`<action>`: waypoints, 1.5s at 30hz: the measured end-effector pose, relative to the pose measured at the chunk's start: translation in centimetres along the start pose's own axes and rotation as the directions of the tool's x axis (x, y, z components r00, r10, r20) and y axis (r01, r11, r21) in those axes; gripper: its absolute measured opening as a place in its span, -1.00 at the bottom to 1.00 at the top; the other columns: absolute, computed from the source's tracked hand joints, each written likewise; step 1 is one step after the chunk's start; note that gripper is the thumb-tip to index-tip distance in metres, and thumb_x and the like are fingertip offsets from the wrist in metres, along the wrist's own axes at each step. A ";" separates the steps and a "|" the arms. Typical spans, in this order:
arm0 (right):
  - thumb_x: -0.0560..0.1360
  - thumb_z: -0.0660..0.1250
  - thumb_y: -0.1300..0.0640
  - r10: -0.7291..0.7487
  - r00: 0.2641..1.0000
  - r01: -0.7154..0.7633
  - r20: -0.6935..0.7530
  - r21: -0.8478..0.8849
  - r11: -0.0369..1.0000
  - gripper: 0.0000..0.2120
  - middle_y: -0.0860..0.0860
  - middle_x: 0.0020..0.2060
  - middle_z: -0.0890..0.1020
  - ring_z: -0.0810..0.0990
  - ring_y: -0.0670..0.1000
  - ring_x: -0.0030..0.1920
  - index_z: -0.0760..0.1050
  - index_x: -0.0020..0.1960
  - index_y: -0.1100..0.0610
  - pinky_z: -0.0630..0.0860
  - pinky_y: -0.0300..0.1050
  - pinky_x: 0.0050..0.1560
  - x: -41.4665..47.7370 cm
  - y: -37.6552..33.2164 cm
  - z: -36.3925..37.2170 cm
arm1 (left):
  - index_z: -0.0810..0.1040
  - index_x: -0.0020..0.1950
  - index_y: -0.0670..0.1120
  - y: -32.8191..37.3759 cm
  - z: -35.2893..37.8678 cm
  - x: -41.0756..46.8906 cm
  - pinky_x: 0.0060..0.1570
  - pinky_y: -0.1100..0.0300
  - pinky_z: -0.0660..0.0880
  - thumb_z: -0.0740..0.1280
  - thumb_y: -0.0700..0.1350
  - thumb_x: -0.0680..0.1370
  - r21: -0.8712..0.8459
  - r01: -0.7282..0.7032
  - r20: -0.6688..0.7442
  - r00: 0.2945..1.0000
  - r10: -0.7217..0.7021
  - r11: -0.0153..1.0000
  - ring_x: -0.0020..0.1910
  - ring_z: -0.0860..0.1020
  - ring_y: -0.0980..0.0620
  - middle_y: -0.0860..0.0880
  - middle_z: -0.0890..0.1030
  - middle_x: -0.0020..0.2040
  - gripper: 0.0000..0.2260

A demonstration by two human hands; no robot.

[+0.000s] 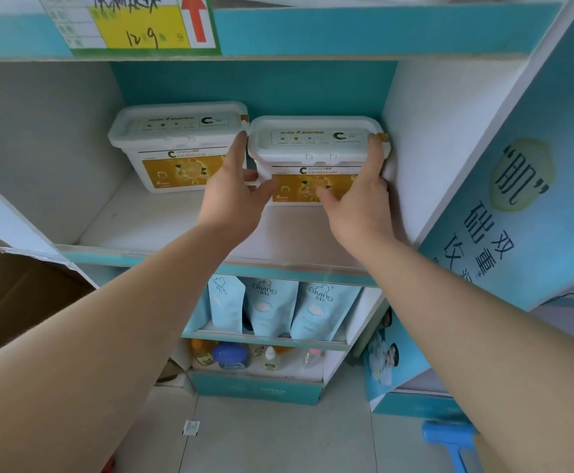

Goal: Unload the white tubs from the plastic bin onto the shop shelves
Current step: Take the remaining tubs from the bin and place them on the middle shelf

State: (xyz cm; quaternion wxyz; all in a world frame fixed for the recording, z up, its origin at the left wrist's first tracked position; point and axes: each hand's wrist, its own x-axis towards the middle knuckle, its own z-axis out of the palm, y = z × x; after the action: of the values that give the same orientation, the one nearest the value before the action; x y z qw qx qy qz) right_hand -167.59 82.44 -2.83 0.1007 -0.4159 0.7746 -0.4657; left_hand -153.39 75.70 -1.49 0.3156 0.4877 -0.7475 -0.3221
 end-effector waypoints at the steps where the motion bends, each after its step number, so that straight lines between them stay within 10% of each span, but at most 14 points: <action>1: 0.49 0.39 0.10 0.003 1.000 -0.003 0.018 -0.021 1.000 -0.18 0.09 0.31 0.41 0.47 0.07 0.22 -0.11 0.52 -0.07 0.33 -0.22 0.08 -1.0 -0.4 -0.5 | 0.02 0.56 0.05 0.1 -0.2 -1.0 -0.06 0.23 0.41 0.33 -0.03 0.56 0.019 -0.012 0.003 1.000 0.012 1.000 0.10 0.55 0.05 -0.02 0.55 0.26 -0.33; 13: 0.54 0.28 -0.03 -0.135 0.959 0.233 0.251 -0.421 0.877 -0.50 -0.01 0.42 0.38 0.37 0.01 0.37 0.33 0.42 0.12 0.32 -0.17 0.28 -17.0 3.2 -12.9 | 0.57 0.22 -0.10 2.0 1.3 -16.4 0.05 0.02 0.51 0.32 -0.04 0.50 0.421 -0.459 0.278 0.886 0.370 0.783 0.08 0.59 -0.15 -0.05 0.63 0.13 -0.68; 21: 0.46 0.27 -0.03 0.028 0.986 0.085 0.167 -0.630 0.772 -0.57 0.13 0.08 0.60 0.59 0.19 0.06 0.50 0.19 0.25 0.57 -0.01 0.02 -23.0 13.6 -24.4 | 0.63 0.05 -0.07 7.7 11.6 -23.7 -0.08 0.06 0.56 0.18 0.05 0.43 0.309 -0.643 0.549 0.722 0.420 0.701 -0.09 0.63 -0.12 -0.02 0.66 -0.04 -0.64; 29: 0.50 0.16 -0.14 0.248 0.968 -0.197 -0.028 -0.696 0.690 -0.45 0.13 0.23 0.55 0.51 0.17 0.25 0.42 0.33 0.21 0.48 0.03 0.17 -25.6 26.6 -41.1 | 0.62 0.06 -0.07 19.3 27.5 -28.4 -0.11 0.07 0.58 0.34 0.01 0.42 0.138 -0.741 0.629 0.578 0.520 0.657 -0.10 0.63 -0.09 -0.01 0.66 -0.04 -0.72; 34: 0.53 0.20 -0.10 0.438 0.894 -0.381 -0.097 -0.681 0.625 -0.52 0.05 0.27 0.50 0.46 0.09 0.26 0.36 0.35 0.15 0.43 -0.06 0.12 -24.8 34.3 -48.8 | 0.41 0.35 0.05 26.4 38.9 -29.5 0.18 0.11 0.44 0.19 0.10 0.59 0.147 -0.748 0.745 0.514 0.425 0.648 0.19 0.49 0.02 0.06 0.51 0.26 -0.65; 45: 0.57 0.17 -0.10 0.605 0.793 -0.550 -0.073 -0.513 0.659 -0.52 0.07 0.28 0.48 0.44 0.06 0.27 0.30 0.38 0.14 0.36 -0.09 0.15 -18.3 46.7 -50.1 | 0.28 0.43 -0.06 26.9 55.6 -27.3 0.15 0.04 0.43 0.26 0.09 0.57 0.350 -0.552 0.807 0.588 0.055 0.757 0.27 0.45 -0.10 -0.08 0.43 0.35 -0.51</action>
State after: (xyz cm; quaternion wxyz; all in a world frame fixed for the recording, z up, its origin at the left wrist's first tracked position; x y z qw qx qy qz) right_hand -208.92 138.22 -17.34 0.1699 -0.1831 0.9541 -0.1653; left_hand -202.39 119.31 -17.54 -0.1333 0.2345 -0.9432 -0.1937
